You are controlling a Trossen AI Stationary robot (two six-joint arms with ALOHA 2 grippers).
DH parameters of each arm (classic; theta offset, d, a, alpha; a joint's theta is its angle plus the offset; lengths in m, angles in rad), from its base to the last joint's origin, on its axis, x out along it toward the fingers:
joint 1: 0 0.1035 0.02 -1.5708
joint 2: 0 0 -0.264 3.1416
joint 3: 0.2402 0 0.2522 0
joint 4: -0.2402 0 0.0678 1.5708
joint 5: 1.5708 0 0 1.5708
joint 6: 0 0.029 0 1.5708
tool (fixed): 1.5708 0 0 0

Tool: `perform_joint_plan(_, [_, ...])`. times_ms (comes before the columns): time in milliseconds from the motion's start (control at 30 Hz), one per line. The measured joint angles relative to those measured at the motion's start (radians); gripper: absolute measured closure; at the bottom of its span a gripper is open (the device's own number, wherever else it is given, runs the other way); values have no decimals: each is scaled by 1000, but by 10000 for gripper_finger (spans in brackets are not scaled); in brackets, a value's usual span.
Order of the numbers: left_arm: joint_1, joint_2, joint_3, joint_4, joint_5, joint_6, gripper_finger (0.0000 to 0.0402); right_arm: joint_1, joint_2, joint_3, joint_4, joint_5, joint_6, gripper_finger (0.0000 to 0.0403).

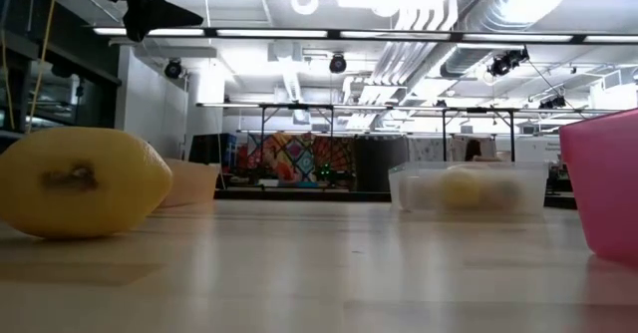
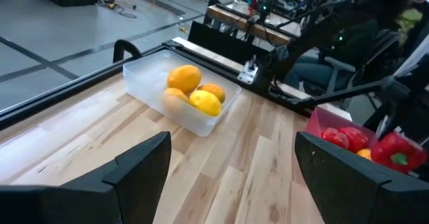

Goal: Sort produce into baskets
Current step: Put the red bell pepper into the red bin

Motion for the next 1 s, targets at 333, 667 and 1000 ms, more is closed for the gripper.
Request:
perform_joint_plan(333, [0, 0, 0, 124, -21, 1, 98, 56, -49, -216, -1, 11, 547, 162])
perform_joint_plan(667, [0, 0, 1, 133, -22, 0, 98, 65, -447, -644, 394, 71, 698, 162])
perform_joint_plan(1000, [0, 0, 1, 133, 21, 0, 98, 65, -529, -860, 587, 50, 822, 162])
